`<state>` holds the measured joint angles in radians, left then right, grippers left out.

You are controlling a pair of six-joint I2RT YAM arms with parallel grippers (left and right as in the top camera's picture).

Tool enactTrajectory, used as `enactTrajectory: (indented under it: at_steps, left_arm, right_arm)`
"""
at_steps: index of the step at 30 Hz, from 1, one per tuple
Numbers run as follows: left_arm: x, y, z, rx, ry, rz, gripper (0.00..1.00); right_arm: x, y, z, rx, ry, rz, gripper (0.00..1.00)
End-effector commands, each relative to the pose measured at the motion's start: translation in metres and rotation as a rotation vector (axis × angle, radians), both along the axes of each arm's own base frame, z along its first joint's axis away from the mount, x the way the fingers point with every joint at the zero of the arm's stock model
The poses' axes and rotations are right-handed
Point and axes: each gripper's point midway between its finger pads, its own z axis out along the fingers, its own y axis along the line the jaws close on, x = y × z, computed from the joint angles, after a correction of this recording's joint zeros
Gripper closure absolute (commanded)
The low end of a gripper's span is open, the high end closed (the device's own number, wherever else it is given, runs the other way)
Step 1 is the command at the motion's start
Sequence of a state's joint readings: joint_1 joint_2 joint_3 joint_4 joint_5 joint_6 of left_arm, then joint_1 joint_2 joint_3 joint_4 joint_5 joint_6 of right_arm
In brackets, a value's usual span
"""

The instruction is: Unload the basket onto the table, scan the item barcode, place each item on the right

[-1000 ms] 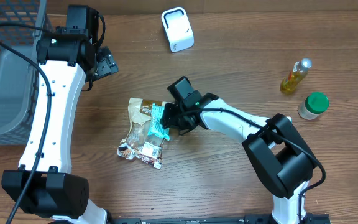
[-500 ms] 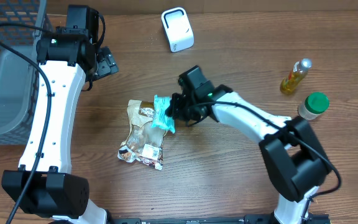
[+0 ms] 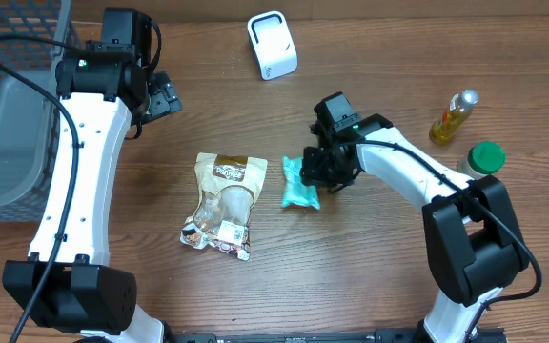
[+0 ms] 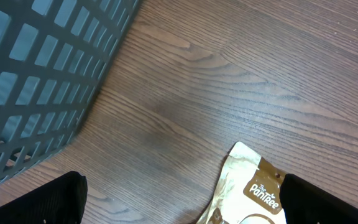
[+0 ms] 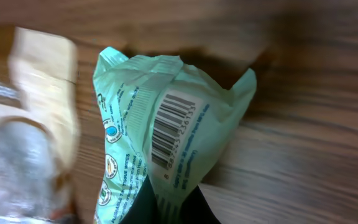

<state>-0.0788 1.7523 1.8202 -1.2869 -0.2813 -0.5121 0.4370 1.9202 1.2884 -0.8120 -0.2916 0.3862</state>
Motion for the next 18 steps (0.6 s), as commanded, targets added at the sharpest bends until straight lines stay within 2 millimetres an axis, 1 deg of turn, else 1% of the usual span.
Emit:
enactTrajectory:
  at_steps: [1,2,4,12,14,15,16,17,18]
  left_arm:
    - [0.002,-0.003,0.012,0.017,-0.03,-0.025,0.01]
    - [0.002,-0.003,0.012,0.017,-0.03,-0.025,0.0]
    - [0.002,-0.003,0.012,0.017,-0.03,-0.025,0.01]
    - [0.002,-0.003,0.012,0.017,-0.03,-0.025,0.0]
    - [0.002,-0.003,0.012,0.016,-0.03,-0.025,0.0]
    - [0.002,-0.003,0.012,0.017,-0.03,-0.025,0.01]
    - [0.002,-0.003,0.012,0.017,-0.03,-0.025,0.0]
    - [0.002,-0.003,0.012,0.017,-0.029,-0.025,0.0]
    - [0.002,-0.003,0.012,0.017,-0.03,-0.025,0.0]
  right_arm:
    - [0.006,-0.02,0.006,-0.118,-0.075,0.058,0.96]
    - [0.005,-0.028,0.004,-0.156,-0.073,0.053,0.96]
    - [0.004,-0.033,0.001,-0.182,-0.074,0.05,0.96]
    - [0.004,-0.033,-0.002,-0.182,-0.076,0.05,0.96]
    - [0.004,-0.033,-0.002,-0.182,-0.078,0.049,0.72]
    - [0.004,-0.033,-0.002,-0.182,-0.078,0.049,0.63]
    - [0.004,-0.033,-0.002,-0.182,-0.078,0.049,0.59]
    - [0.004,-0.033,-0.002,-0.182,-0.078,0.049,0.51]
    - [0.005,-0.033,-0.002,-0.181,-0.08,0.049,0.46]
